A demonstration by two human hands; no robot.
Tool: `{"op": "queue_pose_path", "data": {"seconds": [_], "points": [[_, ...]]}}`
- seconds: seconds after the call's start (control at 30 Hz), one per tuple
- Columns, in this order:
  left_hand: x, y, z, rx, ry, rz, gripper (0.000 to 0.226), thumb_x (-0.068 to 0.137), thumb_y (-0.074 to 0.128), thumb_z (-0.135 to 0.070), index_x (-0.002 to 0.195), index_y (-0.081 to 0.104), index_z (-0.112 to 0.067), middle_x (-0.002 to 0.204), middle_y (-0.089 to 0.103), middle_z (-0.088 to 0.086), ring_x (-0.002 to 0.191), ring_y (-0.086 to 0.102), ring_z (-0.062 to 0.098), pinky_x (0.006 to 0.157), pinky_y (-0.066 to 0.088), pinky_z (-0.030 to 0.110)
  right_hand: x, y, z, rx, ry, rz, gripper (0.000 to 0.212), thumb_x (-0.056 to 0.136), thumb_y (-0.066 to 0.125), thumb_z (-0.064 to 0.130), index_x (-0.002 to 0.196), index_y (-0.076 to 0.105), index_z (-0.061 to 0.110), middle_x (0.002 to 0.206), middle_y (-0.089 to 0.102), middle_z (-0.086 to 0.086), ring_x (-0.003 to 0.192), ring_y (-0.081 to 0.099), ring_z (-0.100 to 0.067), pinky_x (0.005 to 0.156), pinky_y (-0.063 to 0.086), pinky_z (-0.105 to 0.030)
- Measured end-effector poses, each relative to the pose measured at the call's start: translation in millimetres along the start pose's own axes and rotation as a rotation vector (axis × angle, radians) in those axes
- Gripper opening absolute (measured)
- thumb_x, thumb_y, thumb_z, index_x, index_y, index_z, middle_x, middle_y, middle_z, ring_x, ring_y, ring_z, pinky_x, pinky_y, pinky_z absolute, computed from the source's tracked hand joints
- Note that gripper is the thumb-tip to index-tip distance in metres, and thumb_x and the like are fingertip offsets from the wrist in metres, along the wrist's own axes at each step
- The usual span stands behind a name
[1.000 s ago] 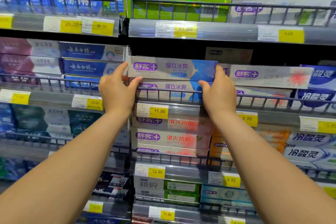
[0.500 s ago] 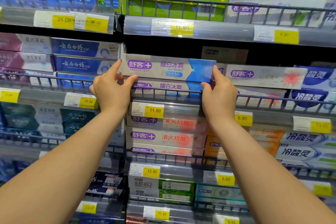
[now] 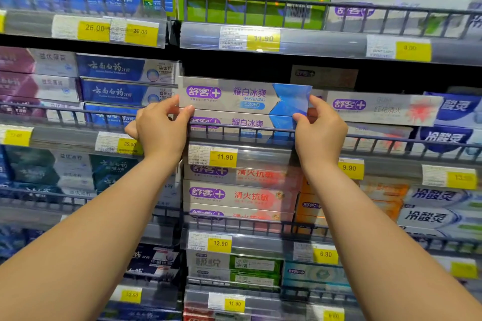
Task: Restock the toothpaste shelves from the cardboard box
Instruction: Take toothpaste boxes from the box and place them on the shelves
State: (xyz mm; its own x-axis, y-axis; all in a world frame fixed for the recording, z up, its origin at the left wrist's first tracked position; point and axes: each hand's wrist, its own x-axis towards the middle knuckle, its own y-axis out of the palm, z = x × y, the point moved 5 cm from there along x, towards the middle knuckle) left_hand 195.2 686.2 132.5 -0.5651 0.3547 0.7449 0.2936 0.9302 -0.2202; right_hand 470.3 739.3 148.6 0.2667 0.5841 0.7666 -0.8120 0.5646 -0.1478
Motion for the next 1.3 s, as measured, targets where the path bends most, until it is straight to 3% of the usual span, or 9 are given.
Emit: {"op": "queue_pose_path", "data": {"seconds": [0.17,0.23,0.33,0.4,0.57,0.7,0.83,1.03,1.3], "points": [[-19.5,-2.8,-12.8,-0.018,-0.039,-0.06,0.043,0.085,0.063,-0.036,0.126,0.055,-0.027,0.126,0.048,0.007,0.12,0.037,0.031,0.094,0.026,0.038,-12.1,-9.2,3.3,0.009,-0.083,0.027,0.045,0.087,0.061,0.011,0.131,0.052,0.009,0.117,0.058,0.0,0.107,0.053,-0.016,0.09,0.038,-0.018],[-35.8,5.3,-27.7,-0.078,0.061,-0.073,0.042,0.083,0.063,-0.029,0.123,0.055,-0.024,0.124,0.048,0.009,0.117,0.038,0.032,0.093,0.026,0.036,-17.7,-21.7,-6.3,-0.061,-0.142,0.004,0.049,0.088,0.061,0.014,0.134,0.048,0.008,0.126,0.055,-0.006,0.118,0.046,-0.022,0.1,0.034,-0.025],[-64.4,27.5,-58.5,-0.139,0.186,-0.011,0.039,0.081,0.064,-0.029,0.119,0.057,-0.023,0.118,0.053,0.007,0.11,0.043,0.03,0.09,0.024,0.031,-16.6,-49.6,-35.4,-0.166,-0.16,-0.042,0.05,0.087,0.062,0.017,0.134,0.048,0.009,0.125,0.051,-0.012,0.118,0.041,-0.026,0.094,0.022,-0.016],[-81.5,43.1,-84.6,-0.172,0.226,0.027,0.038,0.08,0.064,-0.032,0.117,0.059,-0.024,0.114,0.056,0.004,0.107,0.045,0.028,0.088,0.025,0.03,-10.2,-71.7,-53.9,-0.195,-0.143,-0.079,0.051,0.086,0.063,0.019,0.134,0.048,0.01,0.126,0.048,-0.014,0.118,0.04,-0.028,0.093,0.021,-0.018],[-116.5,81.6,-150.4,-0.188,0.348,0.072,0.034,0.082,0.063,-0.031,0.114,0.063,-0.019,0.106,0.065,0.0,0.098,0.057,0.025,0.083,0.024,0.029,15.6,-115.8,-91.2,-0.251,-0.153,-0.105,0.054,0.085,0.064,0.021,0.135,0.047,0.011,0.134,0.041,-0.019,0.121,0.036,-0.035,0.102,0.03,-0.043],[-132.3,108.1,-190.6,-0.142,0.332,0.078,0.043,0.082,0.062,-0.033,0.121,0.06,-0.017,0.107,0.065,0.004,0.099,0.059,0.027,0.082,0.023,0.03,40.9,-144.3,-118.8,-0.207,-0.174,-0.052,0.058,0.087,0.062,0.022,0.14,0.041,0.014,0.142,0.033,-0.019,0.128,0.029,-0.036,0.105,0.028,-0.045],[-140.0,125.6,-213.6,-0.045,0.243,0.067,0.052,0.086,0.063,-0.036,0.132,0.051,-0.015,0.12,0.061,0.008,0.11,0.055,0.03,0.091,0.029,0.04,59.9,-156.7,-136.0,-0.167,-0.244,0.049,0.059,0.089,0.06,0.02,0.143,0.036,0.016,0.144,0.037,-0.015,0.133,0.032,-0.031,0.108,0.026,-0.039],[-136.2,131.1,-225.3,0.117,0.157,0.037,0.047,0.088,0.057,-0.04,0.128,0.049,-0.017,0.114,0.061,0.008,0.109,0.051,0.033,0.086,0.03,0.042,75.6,-157.9,-137.7,-0.088,-0.32,0.041,0.049,0.089,0.058,0.017,0.136,0.048,0.008,0.12,0.063,-0.01,0.11,0.057,-0.03,0.096,0.04,-0.041],[-125.4,120.2,-206.0,0.08,0.169,0.019,0.049,0.086,0.065,-0.038,0.129,0.05,-0.019,0.113,0.061,0.006,0.108,0.052,0.029,0.089,0.032,0.042,73.2,-140.3,-128.0,-0.201,-0.382,-0.021,0.033,0.084,0.065,0.019,0.117,0.063,0.01,0.095,0.067,-0.007,0.095,0.055,-0.031,0.086,0.035,-0.04]]}}
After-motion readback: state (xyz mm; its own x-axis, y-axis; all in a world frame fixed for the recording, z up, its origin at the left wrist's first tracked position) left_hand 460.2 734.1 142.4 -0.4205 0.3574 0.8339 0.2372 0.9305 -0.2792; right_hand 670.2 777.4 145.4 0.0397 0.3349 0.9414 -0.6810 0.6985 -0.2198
